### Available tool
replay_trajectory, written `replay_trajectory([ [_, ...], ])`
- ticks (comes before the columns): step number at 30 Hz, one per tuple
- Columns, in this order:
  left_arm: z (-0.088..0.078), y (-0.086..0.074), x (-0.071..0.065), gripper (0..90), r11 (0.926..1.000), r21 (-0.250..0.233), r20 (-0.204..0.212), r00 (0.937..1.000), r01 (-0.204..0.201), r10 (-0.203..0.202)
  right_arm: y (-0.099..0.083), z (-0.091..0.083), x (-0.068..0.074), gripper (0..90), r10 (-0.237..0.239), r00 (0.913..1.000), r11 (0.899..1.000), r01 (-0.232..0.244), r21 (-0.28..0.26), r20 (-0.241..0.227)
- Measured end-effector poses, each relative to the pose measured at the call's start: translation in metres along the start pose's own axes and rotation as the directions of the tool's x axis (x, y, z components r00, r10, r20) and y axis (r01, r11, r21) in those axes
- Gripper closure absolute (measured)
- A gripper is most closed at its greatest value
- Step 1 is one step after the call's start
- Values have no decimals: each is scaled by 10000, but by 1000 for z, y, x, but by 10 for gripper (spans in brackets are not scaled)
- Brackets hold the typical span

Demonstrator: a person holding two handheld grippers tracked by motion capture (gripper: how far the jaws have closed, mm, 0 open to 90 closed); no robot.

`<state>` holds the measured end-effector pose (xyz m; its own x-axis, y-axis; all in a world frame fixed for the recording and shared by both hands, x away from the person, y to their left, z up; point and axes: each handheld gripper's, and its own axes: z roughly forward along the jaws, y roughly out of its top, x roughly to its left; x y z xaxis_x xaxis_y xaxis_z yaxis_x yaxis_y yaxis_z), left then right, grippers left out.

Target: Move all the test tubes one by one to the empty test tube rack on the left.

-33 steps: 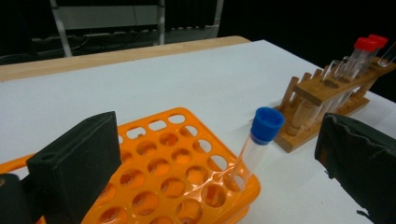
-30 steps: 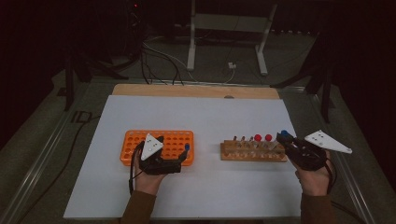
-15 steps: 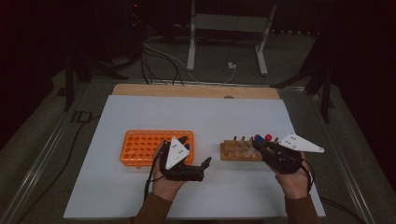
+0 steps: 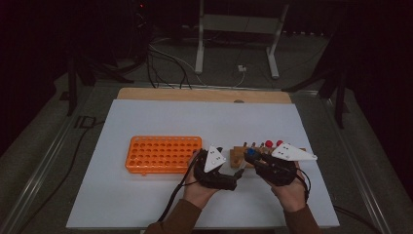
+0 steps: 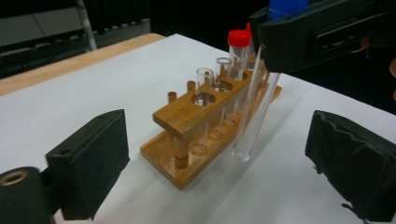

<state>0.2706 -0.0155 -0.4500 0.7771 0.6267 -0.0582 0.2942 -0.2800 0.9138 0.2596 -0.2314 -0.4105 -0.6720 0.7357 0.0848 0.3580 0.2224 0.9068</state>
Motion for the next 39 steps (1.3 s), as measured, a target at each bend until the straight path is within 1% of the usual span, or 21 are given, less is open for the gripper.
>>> replay_trajectory([
  [2,2,0,-2,188,10000,-36,173,9998,-10,10,0,2,2,761,-9,10000,10000,9,40,-64],
  [4,4,0,-4,248,10000,-41,297,9995,-51,52,-1,3,4,761,-7,9999,10000,8,75,-125],
  [6,5,1,-6,348,9998,-41,426,9989,-190,191,-1,5,5,761,-34,9998,9999,37,132,-182],
  [7,5,1,-6,436,9997,-33,460,9986,-242,243,-2,7,6,761,-44,9997,9999,47,142,-256],
  [8,5,1,-7,481,9996,-41,503,9984,-270,271,-2,7,7,761,-46,9996,9998,51,171,-289],
  [9,5,1,-7,481,9996,-44,597,9978,-297,299,-2,7,7,761,-46,9996,9998,51,171,-289],
  [13,6,1,-7,634,9994,-10,870,9957,-334,334,-2,9,9,761,-66,9993,9997,74,214,-371],
  [14,6,1,-7,702,9993,6,873,9955,-366,364,-3,9,10,761,-77,9992,9996,88,254,-401],
  [15,6,0,-7,733,9994,-22,929,9950,-357,358,-3,10,10,761,-73,9991,9996,84,263,-414],
  [18,5,0,-5,761,9994,-43,1008,9943,-341,344,-3,10,9,759,-51,9990,9996,63,266,-447],
  [20,5,0,-7,763,9991,-46,924,9949,-413,416,-3,10,9,754,-30,9988,9997,42,247,-493],
  [21,5,0,-7,764,9992,-40,905,9951,-400,402,-3,10,8,720,-28,9983,9997,41,239,-579],
  [22,5,0,-6,765,9993,-40,884,9954,-367,369,-4,10,5,612,41,9979,9996,-24,272,-650],
  [23,5,0,-5,765,9994,-8,832,9960,-340,340,-4,10,5,612,41,9979,9996,-24,272,-650],
  [26,3,-1,-2,765,9997,-13,737,9970,-233,233,-4,6,-2,446,343,9965,9994,-349,-67,-757],
  [28,0,-2,0,766,9999,-42,726,9972,-147,150,-2,3,-6,344,476,9970,9985,-490,-231,-606],
  [30,-3,-2,3,766,9999,-92,671,9977,-78,84,-2,-1,-10,261,425,9982,9984,-440,-343,-425],
  [33,-8,-3,7,766,9999,-140,620,9981,14,-5,-2,-5,-16,157,561,9984,9970,-565,-524,-101],
  [34,-9,-3,7,766,9999,-136,596,9982,24,-16,-2,-5,-18,148,576,9983,9968,-575,-548,-5],
  [35,-10,-4,8,766,9999,-156,571,9984,28,-19,-2,-5,-19,136,571,9983,9970,-566,-529,88],
  [39,-16,-4,12,766,9997,-227,539,9985,94,-81,-5,-5,-25,30,589,9974,9975,-572,-418,415],
])
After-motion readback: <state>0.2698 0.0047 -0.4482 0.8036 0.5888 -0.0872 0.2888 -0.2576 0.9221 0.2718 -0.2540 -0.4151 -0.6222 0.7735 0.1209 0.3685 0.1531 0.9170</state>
